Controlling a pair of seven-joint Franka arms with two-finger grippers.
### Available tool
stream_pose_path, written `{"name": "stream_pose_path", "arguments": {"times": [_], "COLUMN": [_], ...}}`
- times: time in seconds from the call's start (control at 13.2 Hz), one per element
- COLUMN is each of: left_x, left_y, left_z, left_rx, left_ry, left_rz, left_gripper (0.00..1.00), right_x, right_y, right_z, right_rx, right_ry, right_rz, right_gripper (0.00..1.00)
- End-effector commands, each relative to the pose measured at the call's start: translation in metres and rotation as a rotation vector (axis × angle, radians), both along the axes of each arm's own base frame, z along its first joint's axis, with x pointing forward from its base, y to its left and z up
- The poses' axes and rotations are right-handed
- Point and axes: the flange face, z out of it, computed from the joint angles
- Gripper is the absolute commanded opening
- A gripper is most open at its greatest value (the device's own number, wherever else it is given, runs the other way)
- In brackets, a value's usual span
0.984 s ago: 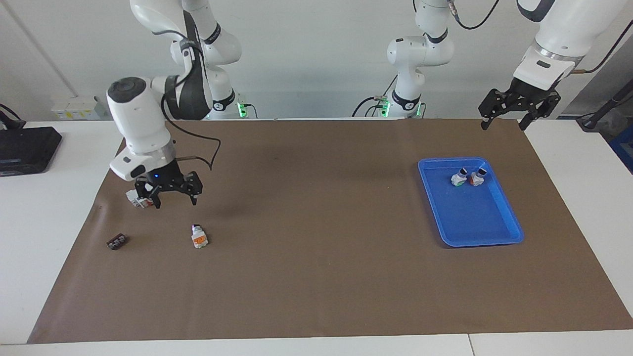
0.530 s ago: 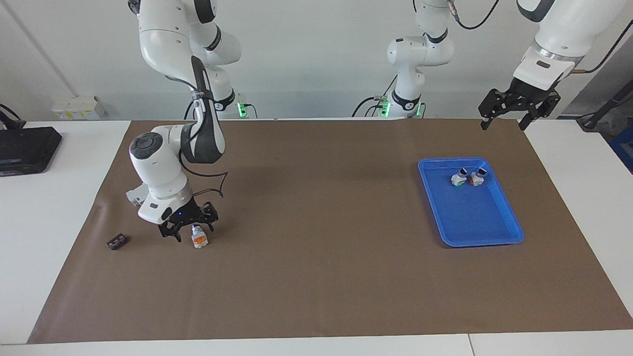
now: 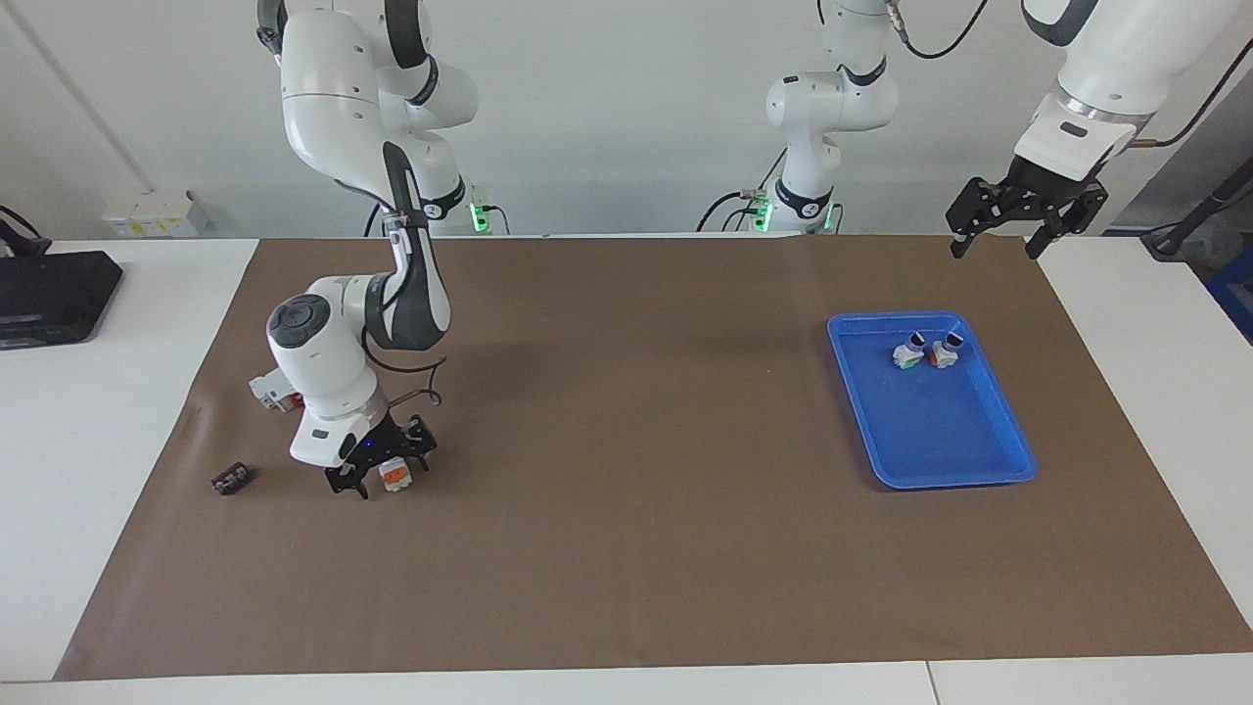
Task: Turn and place switch with both arms
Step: 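Lift the switch with the right gripper and carry it toward the tray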
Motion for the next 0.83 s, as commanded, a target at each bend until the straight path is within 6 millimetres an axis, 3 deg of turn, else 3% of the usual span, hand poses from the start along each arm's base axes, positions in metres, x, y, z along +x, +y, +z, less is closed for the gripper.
{"name": "stream_pose_path", "arguments": {"times": [0.0,0.15,0.3,0.38,0.45,0.61,0.76], "left_x": [-0.008,-0.008,-0.008,-0.008,-0.008,-0.009,-0.008], "left_y": [-0.002,-0.003,-0.003,-0.003,-0.003,-0.003,-0.003], "left_z": [-0.001,-0.001,-0.001,-0.001,-0.001,-0.001,-0.001], "left_rx": [-0.010,-0.010,-0.010,-0.010,-0.010,-0.010,-0.010], "left_ry": [-0.013,-0.013,-0.013,-0.013,-0.013,-0.010,-0.010], "left_rz": [-0.013,-0.014,-0.014,-0.014,-0.016,-0.016,-0.016], "left_gripper": [1.00,1.00,1.00,1.00,1.00,1.00,1.00], "right_x": [0.004,0.003,0.000,0.000,0.001,0.003,0.011], "right_y": [-0.003,-0.002,-0.004,-0.004,-0.004,0.001,0.009], "right_z": [0.000,-0.001,-0.005,-0.005,-0.004,0.002,0.020], "right_rx": [0.018,0.020,0.022,0.021,0.022,0.038,0.058], "right_ry": [-0.007,-0.001,0.025,0.023,0.024,0.025,0.062], "right_rz": [0.004,-0.008,-0.013,-0.012,-0.016,-0.117,-0.209], "right_gripper": [0.94,0.78,0.73,0.52,0.01,0.00,0.00]}}
